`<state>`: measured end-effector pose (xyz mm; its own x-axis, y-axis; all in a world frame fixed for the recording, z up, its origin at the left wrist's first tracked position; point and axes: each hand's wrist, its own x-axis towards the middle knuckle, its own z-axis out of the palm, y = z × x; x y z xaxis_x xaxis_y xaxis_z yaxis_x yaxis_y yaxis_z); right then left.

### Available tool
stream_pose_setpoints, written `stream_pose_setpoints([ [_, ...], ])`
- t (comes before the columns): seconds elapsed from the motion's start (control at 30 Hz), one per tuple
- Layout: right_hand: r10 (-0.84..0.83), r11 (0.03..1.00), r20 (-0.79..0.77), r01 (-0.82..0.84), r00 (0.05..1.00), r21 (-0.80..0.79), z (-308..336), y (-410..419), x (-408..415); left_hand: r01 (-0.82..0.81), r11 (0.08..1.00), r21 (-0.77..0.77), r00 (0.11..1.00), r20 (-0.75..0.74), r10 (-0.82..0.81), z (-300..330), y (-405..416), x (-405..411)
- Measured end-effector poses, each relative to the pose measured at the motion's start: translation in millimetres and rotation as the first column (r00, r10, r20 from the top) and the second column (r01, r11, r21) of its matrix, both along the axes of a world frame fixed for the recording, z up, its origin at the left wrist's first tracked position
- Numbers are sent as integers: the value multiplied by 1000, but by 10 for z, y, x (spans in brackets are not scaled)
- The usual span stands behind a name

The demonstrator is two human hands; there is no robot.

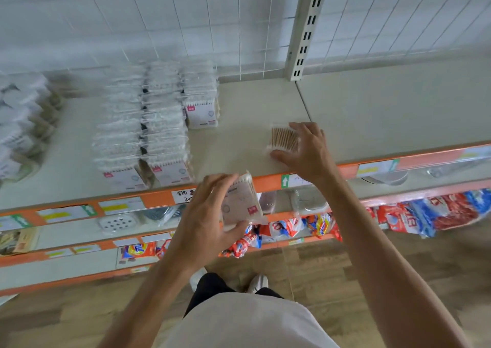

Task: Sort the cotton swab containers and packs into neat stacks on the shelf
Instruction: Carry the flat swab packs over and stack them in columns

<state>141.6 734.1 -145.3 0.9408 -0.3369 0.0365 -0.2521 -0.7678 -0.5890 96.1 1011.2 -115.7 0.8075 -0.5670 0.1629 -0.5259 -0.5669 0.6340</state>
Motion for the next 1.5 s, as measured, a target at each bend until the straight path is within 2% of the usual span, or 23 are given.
stream_pose_setpoints([
  [0.13,59,998,112,-57,992,-16,204,76,-262,-18,1000,-8,1000,9,18,-25,-61,29],
  [0.2,144,985,175,-159,974,71,402,199,-483,6,1000,-17,1000,7,-6,-7,-90,70],
  [0.27,268,934,139,-293,953,206,577,341,-679,54,998,-25,998,23,-53,8,-125,125],
  [0.33,339,903,59,-343,939,260,635,403,-776,96,995,-12,994,50,-96,23,-192,165],
  [0.4,319,904,12,-308,948,296,642,398,-804,130,992,-2,990,63,-129,45,-284,167],
  [0.63,180,882,55,-186,982,434,623,350,-909,165,979,-123,985,78,-156,79,-412,87],
  [0.7,136,846,88,-162,987,507,602,331,-933,71,966,-248,996,-27,-80,86,-439,24],
  [0.73,105,815,121,-155,987,559,600,317,-943,-5,945,-328,990,-135,-42,104,-456,-10],
  [0.8,45,739,188,-159,981,655,592,295,-971,-207,866,-456,899,-438,-16,158,-490,-68],
  [0.83,23,699,204,-162,979,696,580,291,-984,-283,834,-474,848,-530,-13,176,-498,-74],
  [0.9,11,660,189,-149,982,736,547,307,-1007,-327,820,-470,835,-550,17,195,-491,-62],
  [0.97,52,712,148,-140,988,688,492,341,-1031,-318,823,-470,852,-522,32,211,-455,-37],
  [1.07,136,902,148,-184,980,391,435,436,-1058,-241,875,-419,917,-393,64,234,-368,39],
  [1.17,159,949,262,-220,952,224,427,557,-1030,-145,938,-313,978,-191,88,245,-283,138],
  [1.27,218,969,385,-246,897,23,418,713,-931,-72,979,-191,997,-2,73,285,-233,234],
  [1.37,205,972,399,-232,894,21,450,805,-810,-43,993,-114,996,68,51,346,-191,330],
  [1.5,284,941,398,-333,872,58,472,786,-602,-58,991,-119,994,90,69,434,-105,447],
])
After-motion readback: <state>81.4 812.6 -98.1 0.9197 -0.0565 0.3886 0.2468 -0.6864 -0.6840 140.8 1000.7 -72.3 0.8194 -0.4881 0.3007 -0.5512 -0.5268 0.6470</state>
